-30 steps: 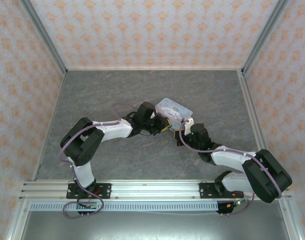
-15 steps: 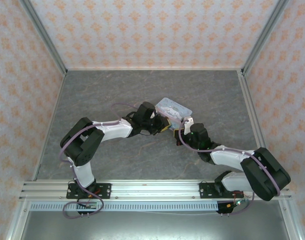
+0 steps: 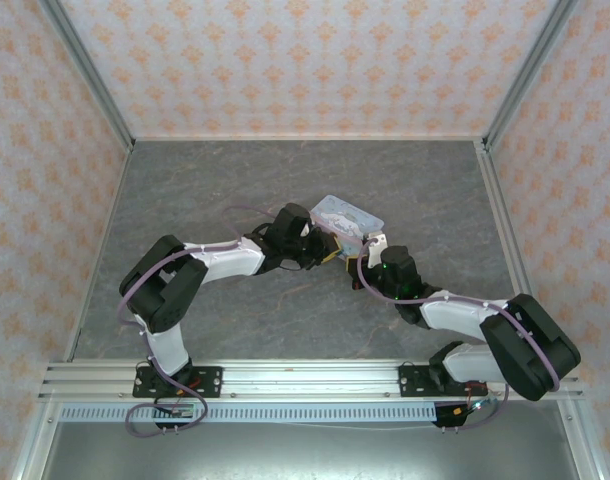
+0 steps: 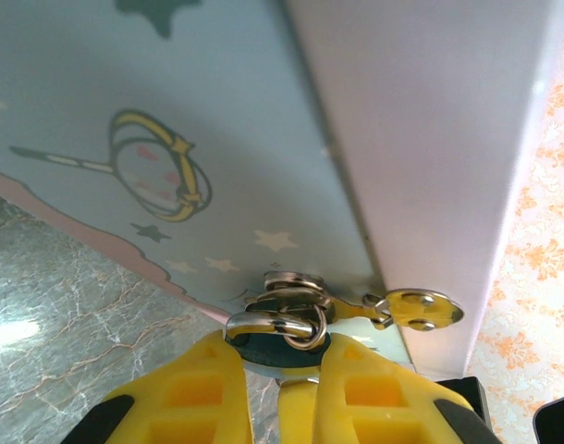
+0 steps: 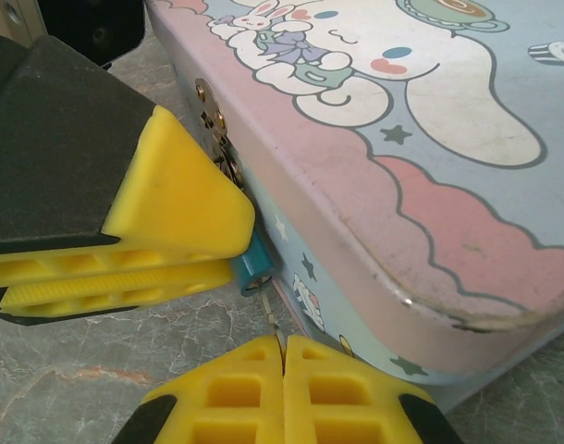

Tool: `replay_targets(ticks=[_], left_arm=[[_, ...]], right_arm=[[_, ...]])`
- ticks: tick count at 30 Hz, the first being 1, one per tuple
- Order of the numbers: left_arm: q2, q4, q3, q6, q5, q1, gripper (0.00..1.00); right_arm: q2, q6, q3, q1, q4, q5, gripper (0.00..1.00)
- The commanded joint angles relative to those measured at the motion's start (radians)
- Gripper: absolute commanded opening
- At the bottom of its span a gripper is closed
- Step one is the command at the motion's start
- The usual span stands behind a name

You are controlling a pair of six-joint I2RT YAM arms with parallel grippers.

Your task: Unlock a padlock with a key

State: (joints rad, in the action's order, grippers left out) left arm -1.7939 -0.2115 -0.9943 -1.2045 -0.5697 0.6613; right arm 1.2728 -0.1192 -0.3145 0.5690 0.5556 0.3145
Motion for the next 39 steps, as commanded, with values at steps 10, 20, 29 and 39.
replay_targets(ticks=[10, 20, 29, 39], left_arm=[[0.053, -0.012, -0.012, -0.001, -0.025, 0.012, 0.16], [0.052, -0.027, -0.012, -0.009, -0.039, 0.015, 0.16], [0.064, -0.024, -0.003, -0.006, -0.042, 0.015, 0.16], [0.063, -0.021, 0.0, -0.001, -0.047, 0.015, 0.16]], right_arm=[[0.055, 0.003, -0.026, 0.006, 0.149, -0.003, 0.0], [0.115, 0.051, -0.041, 0.006, 0.238, 0.033, 0.0], [0.183, 0.057, -0.067, 0.005, 0.277, 0.029, 0.0], [0.211, 0.053, -0.097, -0.051, 0.28, 0.128, 0.0]])
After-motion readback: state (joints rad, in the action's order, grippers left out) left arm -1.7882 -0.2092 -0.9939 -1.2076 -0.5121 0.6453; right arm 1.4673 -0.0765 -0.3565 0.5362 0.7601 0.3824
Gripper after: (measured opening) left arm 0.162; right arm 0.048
